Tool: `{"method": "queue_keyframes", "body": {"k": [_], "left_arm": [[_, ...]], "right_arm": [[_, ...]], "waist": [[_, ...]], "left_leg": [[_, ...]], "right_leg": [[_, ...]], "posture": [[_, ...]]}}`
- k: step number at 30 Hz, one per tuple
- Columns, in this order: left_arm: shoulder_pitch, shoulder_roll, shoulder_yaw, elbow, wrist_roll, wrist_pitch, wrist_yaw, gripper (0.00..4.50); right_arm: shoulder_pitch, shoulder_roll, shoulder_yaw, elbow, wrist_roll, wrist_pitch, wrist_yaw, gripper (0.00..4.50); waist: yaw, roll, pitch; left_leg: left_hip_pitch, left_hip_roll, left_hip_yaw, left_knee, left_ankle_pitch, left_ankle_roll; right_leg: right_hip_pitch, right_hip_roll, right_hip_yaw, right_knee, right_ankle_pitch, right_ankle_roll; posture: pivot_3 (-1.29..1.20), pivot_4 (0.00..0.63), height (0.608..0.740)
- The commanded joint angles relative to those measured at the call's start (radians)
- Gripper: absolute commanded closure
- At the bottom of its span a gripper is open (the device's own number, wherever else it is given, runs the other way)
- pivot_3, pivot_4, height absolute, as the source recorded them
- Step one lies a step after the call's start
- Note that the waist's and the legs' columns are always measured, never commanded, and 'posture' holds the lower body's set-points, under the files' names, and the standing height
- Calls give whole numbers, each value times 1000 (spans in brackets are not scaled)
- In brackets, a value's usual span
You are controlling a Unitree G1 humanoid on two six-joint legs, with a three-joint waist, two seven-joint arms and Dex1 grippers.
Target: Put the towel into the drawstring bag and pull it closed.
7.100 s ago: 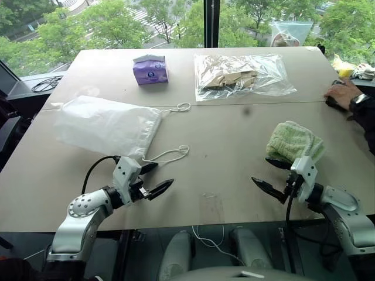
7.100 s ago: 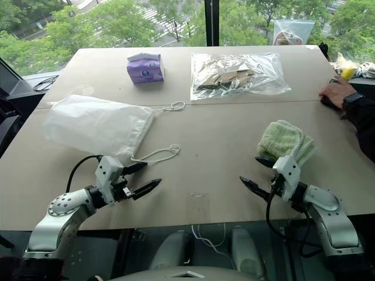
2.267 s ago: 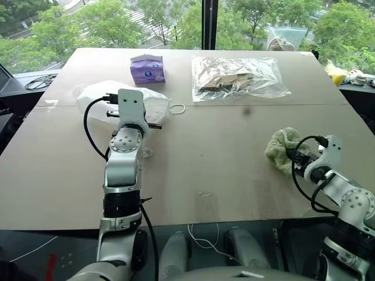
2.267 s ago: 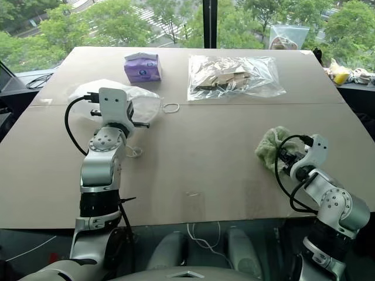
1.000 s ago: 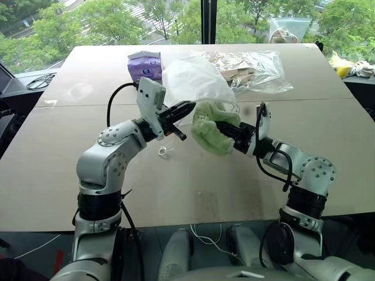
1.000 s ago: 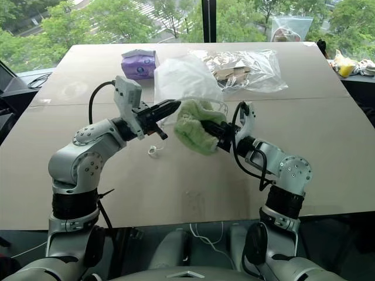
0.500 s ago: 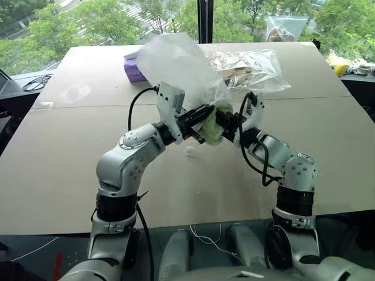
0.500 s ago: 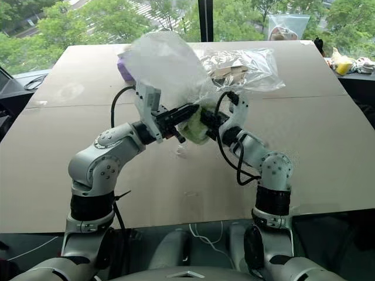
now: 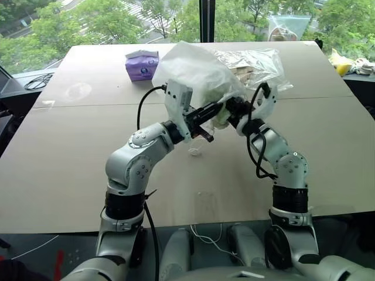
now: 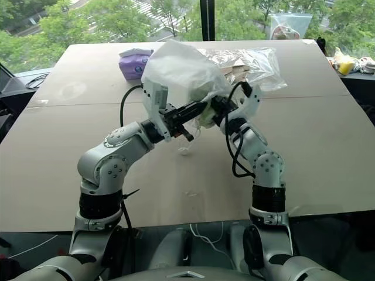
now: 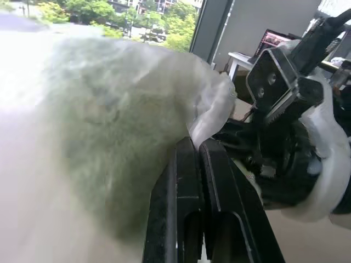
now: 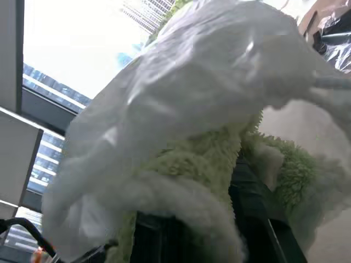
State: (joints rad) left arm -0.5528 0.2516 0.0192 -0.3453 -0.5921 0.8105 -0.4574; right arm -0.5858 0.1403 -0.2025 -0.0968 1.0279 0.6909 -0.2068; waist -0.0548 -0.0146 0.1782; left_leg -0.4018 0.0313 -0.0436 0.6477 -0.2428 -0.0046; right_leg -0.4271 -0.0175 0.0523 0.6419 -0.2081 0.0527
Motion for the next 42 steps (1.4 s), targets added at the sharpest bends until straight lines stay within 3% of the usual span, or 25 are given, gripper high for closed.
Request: {"method": "queue_keyframes", "body": {"k": [1,2,3,5,6,7,8,10,13,15,16,18,19,21,22,25,31,34,42], "left_arm": [[-16,-21,9,-30,-29,8,25,4500],[-18,-31,11,-32,-35,13,34,4500],[-19,-40,11,-34,-39,18,41,4500],[-19,-52,9,-38,-47,26,45,4500],[-18,-54,9,-39,-51,28,46,4500],[-19,-58,8,-39,-55,32,50,4500],[-19,-61,9,-39,-63,38,53,4500],[-14,-62,11,-44,-92,60,49,4500],[-6,-71,12,-47,-119,81,53,4500],[0,-79,4,-27,-123,76,46,4500],[1,-80,0,-21,-124,72,41,4500],[10,-82,-8,-5,-116,55,30,4500],[20,-82,-17,12,-103,34,18,4500],[47,-81,-40,52,-71,-21,-11,4500],[58,-81,-51,69,-56,-46,-23,4500],[73,-90,-68,127,-17,-113,-41,4500],[25,-70,-51,176,10,-132,-50,4500],[10,-43,-45,180,26,-137,-52,4500],[-68,-14,22,175,-30,-110,-63,4500]], "right_arm": [[-20,-61,154,-72,-62,59,172,4496],[-20,-41,127,-63,-61,32,151,4496],[-37,19,37,-13,-12,-27,41,4496],[-37,-24,69,-16,-35,15,112,4496],[-32,-106,173,-67,-106,36,219,4496],[-9,-117,206,-102,-122,47,251,4496],[-2,-88,183,-97,-121,17,214,4496],[-27,28,2,10,-12,-74,24,4496],[-10,-14,63,-52,-34,-35,165,4496],[-81,106,-109,28,76,-195,-56,4496],[-88,112,-134,67,78,-200,-88,4496],[-63,13,-5,58,-23,-143,17,4496],[-60,29,-1,50,-5,-145,25,4496],[-89,125,-125,96,106,-251,-131,4496],[-83,124,-129,101,109,-257,-127,4496],[-38,80,-25,43,106,-182,-58,4496],[3,71,-4,13,172,-128,-120,1852],[12,49,0,9,256,-38,-206,1852],[88,-73,21,-41,173,60,-249,1852]], "waist": [[1,0,1],[-3,0,1],[-6,0,1],[-3,0,1],[-2,0,1],[2,1,1],[2,0,1],[-2,0,1],[6,0,1],[7,1,1],[15,0,1],[16,0,1],[10,1,1],[4,1,1],[7,1,1],[7,1,1],[12,1,1],[12,1,1],[13,1,1]], "left_leg": [[-1,0,1,0,0,0],[-2,0,2,1,0,0],[-3,0,3,1,0,0],[-3,1,3,1,0,0],[-3,0,2,0,0,0],[-3,1,2,0,0,0],[-5,0,3,1,0,0],[-5,0,3,1,0,0],[-7,1,2,2,0,0],[-9,1,2,3,0,0],[-10,1,2,4,0,0],[-11,0,1,5,0,0],[-12,0,3,5,0,0],[-12,0,6,4,0,0],[-12,0,5,4,0,0],[-13,0,6,4,0,0],[-13,0,6,4,0,0],[-13,0,7,4,0,0],[-13,0,6,4,0,0]], "right_leg": [[-1,0,0,0,0,0],[-3,0,1,0,0,1],[-4,0,3,0,0,0],[-4,0,3,1,2,-2],[-4,0,2,1,2,-2],[-4,1,2,1,2,-2],[-5,0,2,0,1,-1],[-5,0,2,0,1,-1],[-7,0,1,1,2,-2],[-9,0,1,1,2,-2],[-10,1,2,1,2,-2],[-10,0,0,1,2,-2],[-11,0,2,0,2,-2],[-13,0,6,2,3,-2],[-13,0,5,2,3,-2],[-14,0,5,2,3,-2],[-15,1,6,3,3,-2],[-14,0,6,3,3,-2],[-14,0,6,2,3,-2]], "posture": [[0,150,740],[0,150,740],[0,150,740],[0,150,740],[0,150,740],[0,150,740],[0,150,740],[0,150,740],[0,150,740],[0,150,740],[0,150,740],[0,150,740],[0,150,740],[0,150,740],[0,150,740],[0,150,740],[0,150,740],[0,150,740],[0,150,740]]}}
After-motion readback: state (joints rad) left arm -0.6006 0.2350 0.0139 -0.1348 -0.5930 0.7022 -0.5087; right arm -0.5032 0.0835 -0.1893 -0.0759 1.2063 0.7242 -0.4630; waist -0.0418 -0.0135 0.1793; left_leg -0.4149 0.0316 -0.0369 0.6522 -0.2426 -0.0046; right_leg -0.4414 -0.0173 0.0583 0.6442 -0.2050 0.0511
